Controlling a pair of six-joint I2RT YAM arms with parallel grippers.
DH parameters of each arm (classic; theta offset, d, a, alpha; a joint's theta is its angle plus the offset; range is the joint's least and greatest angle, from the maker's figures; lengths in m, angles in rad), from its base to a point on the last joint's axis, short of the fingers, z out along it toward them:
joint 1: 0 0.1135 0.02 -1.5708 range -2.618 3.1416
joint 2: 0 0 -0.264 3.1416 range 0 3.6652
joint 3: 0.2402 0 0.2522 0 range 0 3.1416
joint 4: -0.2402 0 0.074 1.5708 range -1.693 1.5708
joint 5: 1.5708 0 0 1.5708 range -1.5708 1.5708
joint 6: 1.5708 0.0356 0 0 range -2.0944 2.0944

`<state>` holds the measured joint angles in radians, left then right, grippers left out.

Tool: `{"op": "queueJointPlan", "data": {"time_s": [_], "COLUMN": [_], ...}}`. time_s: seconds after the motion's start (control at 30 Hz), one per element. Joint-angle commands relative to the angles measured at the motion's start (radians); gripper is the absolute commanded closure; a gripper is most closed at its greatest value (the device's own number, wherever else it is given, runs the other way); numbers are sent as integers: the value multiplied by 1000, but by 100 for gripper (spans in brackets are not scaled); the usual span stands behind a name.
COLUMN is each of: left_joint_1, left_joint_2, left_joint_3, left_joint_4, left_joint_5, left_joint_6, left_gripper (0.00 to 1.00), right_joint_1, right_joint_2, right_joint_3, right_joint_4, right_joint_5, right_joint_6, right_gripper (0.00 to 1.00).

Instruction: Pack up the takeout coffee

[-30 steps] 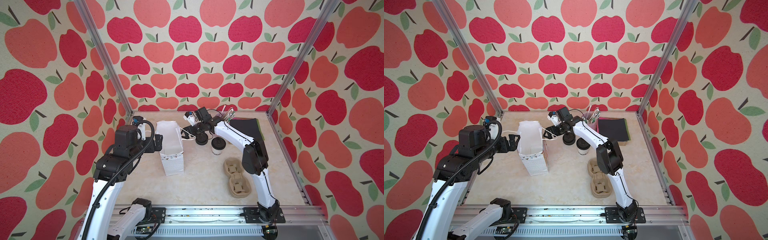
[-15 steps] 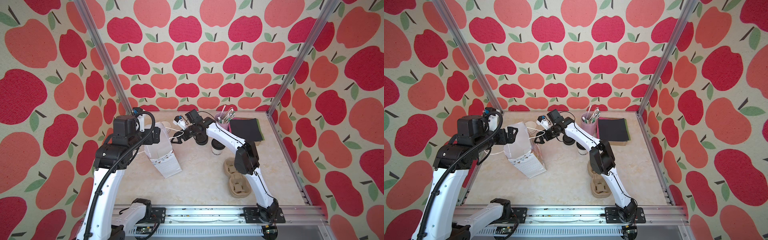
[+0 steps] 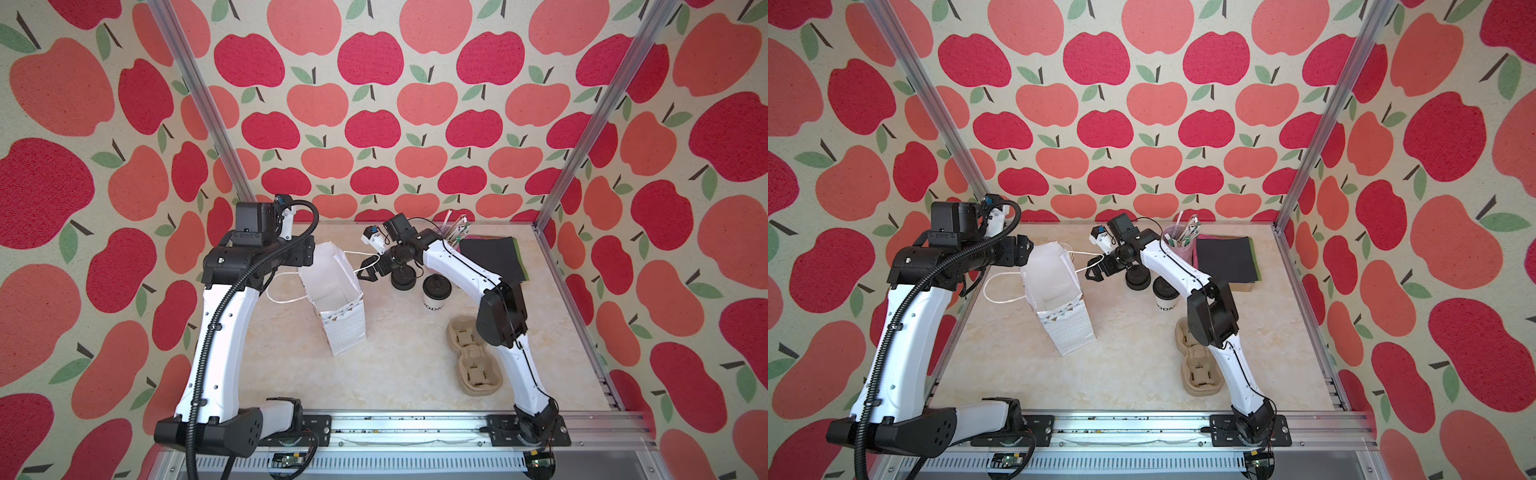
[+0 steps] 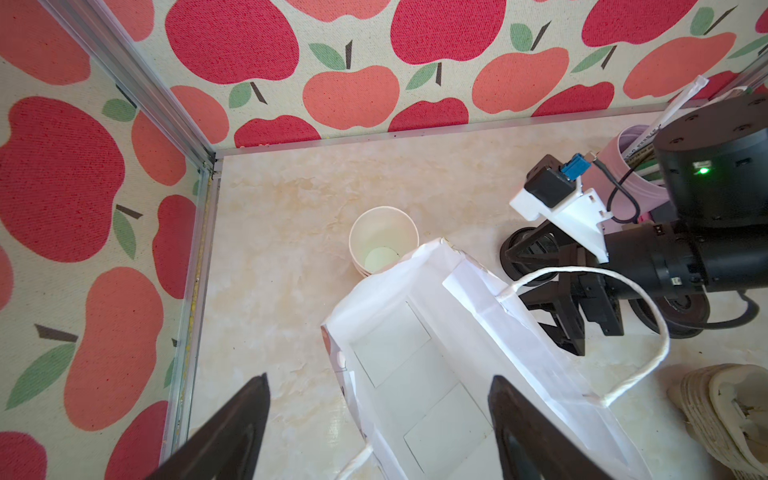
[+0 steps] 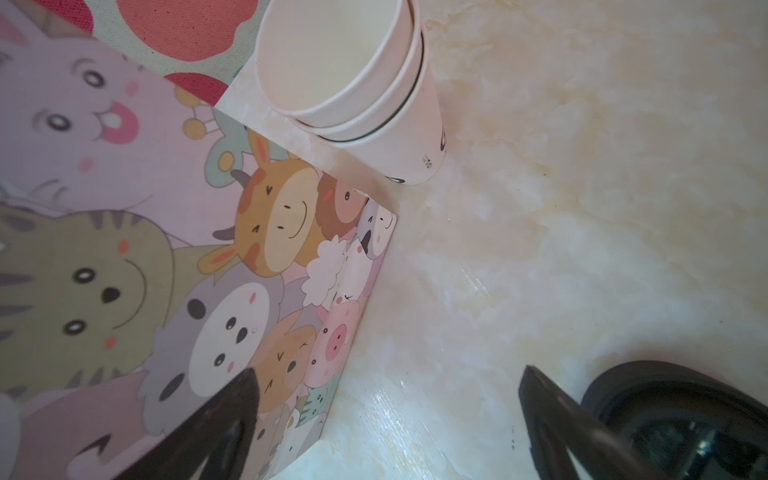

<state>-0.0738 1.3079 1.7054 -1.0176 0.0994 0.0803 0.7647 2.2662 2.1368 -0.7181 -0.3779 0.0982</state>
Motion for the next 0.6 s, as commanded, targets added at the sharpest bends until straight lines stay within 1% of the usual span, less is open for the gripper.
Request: {"op": "queueJointPlan", "data": {"time_s": [0.0,0.13,0.23,0.37,0.57], "left_joint_1": [15,25,26,28,29], "left_joint_2": [45,131,193,266,359], "left_joint_3": [57,118,155,194,222], "left_joint_4": [-17,-61,-87,-121,-148], "left_joint_5": [39,63,61,52,68], "left_joint_6": [71,107,138,170,182], "left_gripper": [17,19,22,24,25], "right_joint_1": [-8,-23,-33,-40,-42], "right_joint_2": [-90,-169,-256,-367,-518], "right_joint_3": [-47,-135,-238,-351,-478], "right_joint_4": [-29,-19,28,76,132], "right_joint_5": [90,215,272,354,403], "right_joint_6": [-49,-55,-58,-48,-36], "right_gripper": [1,1,1,1,1]}}
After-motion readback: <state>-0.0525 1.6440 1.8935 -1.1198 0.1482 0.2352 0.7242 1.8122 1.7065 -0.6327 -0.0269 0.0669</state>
